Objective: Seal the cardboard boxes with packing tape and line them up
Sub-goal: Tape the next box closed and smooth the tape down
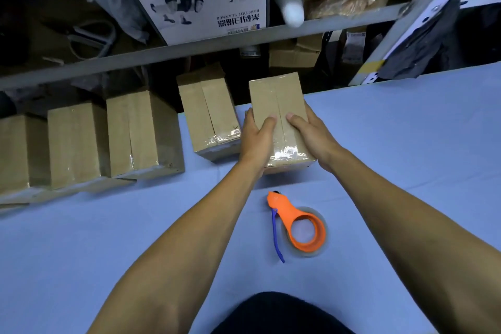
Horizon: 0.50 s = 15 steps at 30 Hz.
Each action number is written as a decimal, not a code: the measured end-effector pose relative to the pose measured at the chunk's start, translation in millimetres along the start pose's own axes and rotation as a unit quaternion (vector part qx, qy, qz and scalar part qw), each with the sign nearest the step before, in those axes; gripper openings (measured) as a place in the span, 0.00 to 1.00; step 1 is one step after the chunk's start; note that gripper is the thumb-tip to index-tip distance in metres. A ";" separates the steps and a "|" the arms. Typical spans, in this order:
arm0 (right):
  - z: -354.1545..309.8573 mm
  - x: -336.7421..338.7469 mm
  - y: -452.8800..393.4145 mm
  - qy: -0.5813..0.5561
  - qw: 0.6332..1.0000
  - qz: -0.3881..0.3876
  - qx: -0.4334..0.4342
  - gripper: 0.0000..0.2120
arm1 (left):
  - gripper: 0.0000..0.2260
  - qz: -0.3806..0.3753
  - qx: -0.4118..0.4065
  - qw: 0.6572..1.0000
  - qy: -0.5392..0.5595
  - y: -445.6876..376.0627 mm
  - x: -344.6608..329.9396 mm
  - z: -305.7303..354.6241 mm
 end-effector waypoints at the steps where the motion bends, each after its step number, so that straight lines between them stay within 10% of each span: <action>1: 5.1 -3.2 -0.8 -0.003 1.000 -0.001 -0.004 0.20 | 0.13 -0.002 -0.010 1.000 -0.013 1.7 2.5 -1.9; 15: 16.2 -25.7 -18.0 0.004 0.999 0.028 -0.023 0.33 | 0.14 0.003 -0.022 0.999 -0.048 -10.1 22.2 -16.4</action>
Point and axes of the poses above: each hand's wrist, its own y-axis away from the middle knuckle, its own x-axis out of the back of the hand, z = x × y, the point moved 4 cm from there along -y, towards the middle knuckle, and after that the axes turned 13 degrees about -x, right-handed, at the moved point
